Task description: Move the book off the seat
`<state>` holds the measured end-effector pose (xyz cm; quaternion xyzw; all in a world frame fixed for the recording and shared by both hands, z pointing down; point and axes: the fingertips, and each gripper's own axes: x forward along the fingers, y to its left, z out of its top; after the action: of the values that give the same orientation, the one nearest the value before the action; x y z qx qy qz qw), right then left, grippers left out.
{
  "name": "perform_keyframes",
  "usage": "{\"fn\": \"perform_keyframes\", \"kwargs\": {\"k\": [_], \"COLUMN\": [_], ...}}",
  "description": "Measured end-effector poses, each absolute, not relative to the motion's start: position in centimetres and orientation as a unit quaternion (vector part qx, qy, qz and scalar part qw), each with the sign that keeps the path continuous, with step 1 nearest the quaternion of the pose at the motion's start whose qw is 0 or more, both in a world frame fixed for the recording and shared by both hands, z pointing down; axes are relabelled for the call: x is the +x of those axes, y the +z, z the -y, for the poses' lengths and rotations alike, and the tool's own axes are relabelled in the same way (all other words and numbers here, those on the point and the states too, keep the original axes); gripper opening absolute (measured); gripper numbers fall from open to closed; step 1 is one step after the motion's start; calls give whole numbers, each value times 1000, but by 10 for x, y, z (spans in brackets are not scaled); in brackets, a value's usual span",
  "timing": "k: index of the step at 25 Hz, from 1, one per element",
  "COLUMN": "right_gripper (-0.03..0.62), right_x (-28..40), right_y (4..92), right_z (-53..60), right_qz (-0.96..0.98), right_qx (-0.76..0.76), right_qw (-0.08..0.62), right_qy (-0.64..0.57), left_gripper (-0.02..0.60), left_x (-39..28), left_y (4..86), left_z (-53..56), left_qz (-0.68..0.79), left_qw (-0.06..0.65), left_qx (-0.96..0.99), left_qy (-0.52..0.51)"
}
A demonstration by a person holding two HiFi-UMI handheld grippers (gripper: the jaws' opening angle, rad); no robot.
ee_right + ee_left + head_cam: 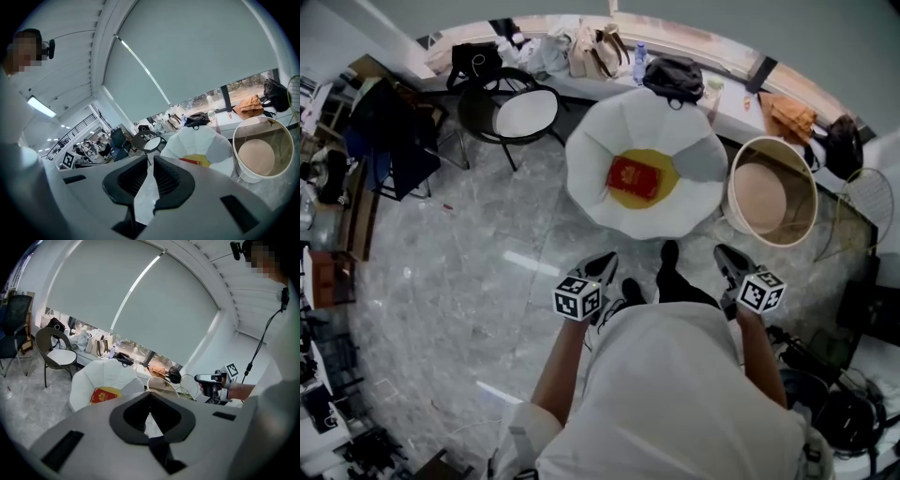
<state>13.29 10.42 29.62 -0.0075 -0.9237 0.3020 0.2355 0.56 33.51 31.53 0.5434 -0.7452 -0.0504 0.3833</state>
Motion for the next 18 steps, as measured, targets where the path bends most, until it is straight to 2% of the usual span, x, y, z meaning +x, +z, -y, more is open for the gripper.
{"fn": "perform_keyframes", "kwargs": {"k": [9,18], "right_gripper": [60,60], "right_x": [74,45], "right_y": [309,351], "right_z": [-49,10], "right_qz": [916,904], "right_qx": [-64,-115], "right_qw": [276,340], "right_qy": [284,233], "left_gripper": [2,2], "left_x": [-17,-40], "left_y": [316,338], "left_z": [-279,-226], "left_qz": [765,783], "left_qw": [394,410], "left_qx": [506,463], "left_qy": [-70,-68]}}
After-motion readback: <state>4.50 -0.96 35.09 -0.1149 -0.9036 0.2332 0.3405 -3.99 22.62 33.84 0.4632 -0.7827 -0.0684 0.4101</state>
